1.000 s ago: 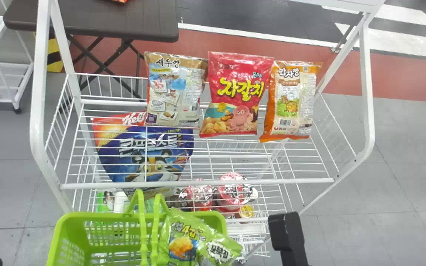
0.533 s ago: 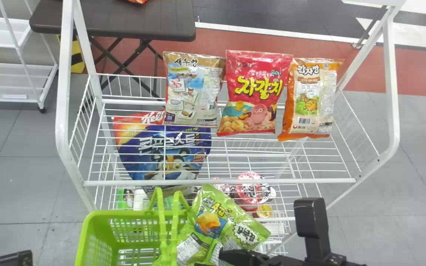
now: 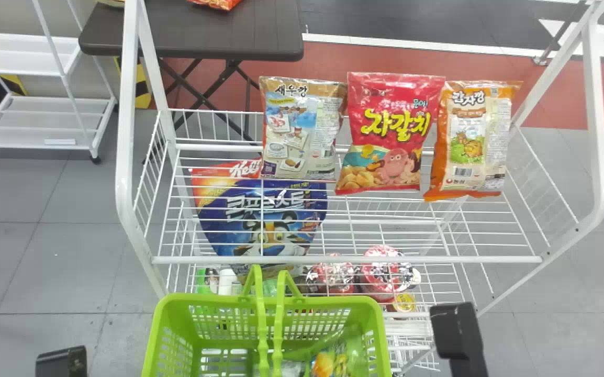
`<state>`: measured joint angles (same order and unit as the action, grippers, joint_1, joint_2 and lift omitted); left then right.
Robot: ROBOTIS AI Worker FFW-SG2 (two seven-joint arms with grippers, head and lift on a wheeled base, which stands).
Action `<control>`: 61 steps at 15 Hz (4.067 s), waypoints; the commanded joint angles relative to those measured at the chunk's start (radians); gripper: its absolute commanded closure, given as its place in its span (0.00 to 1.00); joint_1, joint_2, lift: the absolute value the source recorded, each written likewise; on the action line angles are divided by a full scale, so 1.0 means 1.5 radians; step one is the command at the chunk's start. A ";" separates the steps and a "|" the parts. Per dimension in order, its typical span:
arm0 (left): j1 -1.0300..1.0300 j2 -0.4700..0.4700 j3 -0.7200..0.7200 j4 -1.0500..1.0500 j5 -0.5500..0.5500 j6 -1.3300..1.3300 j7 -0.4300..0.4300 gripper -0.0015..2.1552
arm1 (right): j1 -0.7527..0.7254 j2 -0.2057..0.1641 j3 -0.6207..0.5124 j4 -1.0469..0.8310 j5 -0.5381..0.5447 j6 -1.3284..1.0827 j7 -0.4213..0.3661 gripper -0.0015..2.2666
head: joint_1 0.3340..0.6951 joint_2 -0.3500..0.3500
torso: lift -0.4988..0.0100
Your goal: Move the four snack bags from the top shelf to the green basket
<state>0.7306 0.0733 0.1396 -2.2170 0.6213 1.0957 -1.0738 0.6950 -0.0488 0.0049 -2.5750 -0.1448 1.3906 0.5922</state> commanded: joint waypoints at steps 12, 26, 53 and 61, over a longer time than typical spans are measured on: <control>-0.027 0.009 -0.015 0.021 -0.005 0.012 0.006 0.61 | -0.376 0.033 0.177 0.524 0.229 -0.835 -0.340 0.04 | 1.00 0.38 | 0.98; -0.064 0.016 0.015 0.062 0.018 0.032 -0.012 0.61 | -0.527 0.033 0.209 0.718 0.220 -0.801 -0.316 0.92 | 1.00 0.50 | 0.98; -0.039 0.004 0.001 0.022 0.009 0.036 -0.004 0.61 | 0.043 -0.138 0.072 -0.099 0.072 -0.140 -0.182 0.93 | 1.00 0.08 | 0.98; -0.032 0.004 -0.010 0.013 0.004 0.030 -0.003 0.61 | 0.038 -0.134 0.171 -0.052 0.078 -0.161 -0.165 0.93 | 1.00 0.29 | 0.98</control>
<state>0.6825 0.0799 0.1248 -2.1979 0.6276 1.1426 -1.0783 0.7515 -0.2485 0.2439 -2.6656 -0.0286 1.1492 0.3353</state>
